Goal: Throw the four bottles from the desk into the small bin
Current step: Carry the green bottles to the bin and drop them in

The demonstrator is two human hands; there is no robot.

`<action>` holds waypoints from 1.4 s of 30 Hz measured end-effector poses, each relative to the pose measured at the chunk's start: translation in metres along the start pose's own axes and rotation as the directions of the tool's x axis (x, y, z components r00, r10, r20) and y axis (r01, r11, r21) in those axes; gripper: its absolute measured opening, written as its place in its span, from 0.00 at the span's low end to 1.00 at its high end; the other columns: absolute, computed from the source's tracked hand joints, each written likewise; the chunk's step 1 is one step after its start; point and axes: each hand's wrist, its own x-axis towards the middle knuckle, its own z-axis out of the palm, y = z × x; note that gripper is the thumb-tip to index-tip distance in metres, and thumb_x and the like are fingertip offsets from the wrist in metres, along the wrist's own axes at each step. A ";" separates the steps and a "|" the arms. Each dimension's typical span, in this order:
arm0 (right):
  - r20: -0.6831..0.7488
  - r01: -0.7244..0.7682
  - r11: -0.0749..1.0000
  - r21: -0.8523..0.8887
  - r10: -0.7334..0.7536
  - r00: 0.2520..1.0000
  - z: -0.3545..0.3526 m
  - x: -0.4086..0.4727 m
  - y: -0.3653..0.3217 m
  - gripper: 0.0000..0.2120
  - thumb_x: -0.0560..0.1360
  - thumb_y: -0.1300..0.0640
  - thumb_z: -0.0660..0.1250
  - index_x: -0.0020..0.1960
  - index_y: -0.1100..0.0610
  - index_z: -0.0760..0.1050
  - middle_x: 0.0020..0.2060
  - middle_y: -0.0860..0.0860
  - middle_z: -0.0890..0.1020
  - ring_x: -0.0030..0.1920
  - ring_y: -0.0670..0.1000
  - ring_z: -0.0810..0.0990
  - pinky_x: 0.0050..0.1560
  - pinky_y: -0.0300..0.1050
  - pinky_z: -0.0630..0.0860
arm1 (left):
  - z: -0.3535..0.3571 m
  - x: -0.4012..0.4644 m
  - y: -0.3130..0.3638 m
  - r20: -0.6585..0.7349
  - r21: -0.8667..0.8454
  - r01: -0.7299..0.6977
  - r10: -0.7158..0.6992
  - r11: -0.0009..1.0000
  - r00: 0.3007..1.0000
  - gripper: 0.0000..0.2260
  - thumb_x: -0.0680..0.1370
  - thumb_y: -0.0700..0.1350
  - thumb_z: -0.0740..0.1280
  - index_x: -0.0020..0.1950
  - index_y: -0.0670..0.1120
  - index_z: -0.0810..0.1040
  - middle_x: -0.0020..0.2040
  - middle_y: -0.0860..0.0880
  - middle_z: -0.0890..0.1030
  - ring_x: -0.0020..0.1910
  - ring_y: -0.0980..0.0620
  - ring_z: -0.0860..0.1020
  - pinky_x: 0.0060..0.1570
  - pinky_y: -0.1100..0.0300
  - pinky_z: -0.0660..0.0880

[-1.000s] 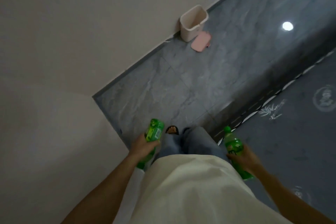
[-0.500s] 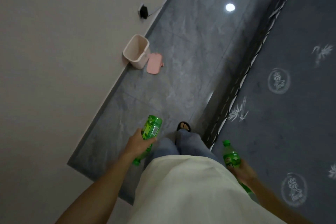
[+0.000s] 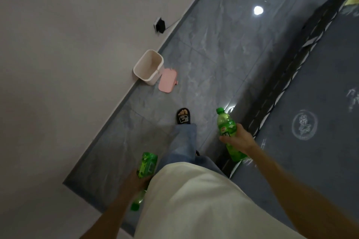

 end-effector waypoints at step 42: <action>0.434 0.450 0.659 -0.603 -0.202 0.878 -0.054 0.339 -0.411 0.31 0.63 0.43 0.77 0.58 0.50 0.65 0.42 0.46 0.79 0.39 0.44 0.78 0.36 0.40 0.71 | 0.001 0.208 0.307 -0.105 -0.732 0.087 -0.237 0.676 0.966 0.26 0.67 0.63 0.75 0.58 0.53 0.73 0.46 0.53 0.82 0.41 0.55 0.82 0.34 0.62 0.74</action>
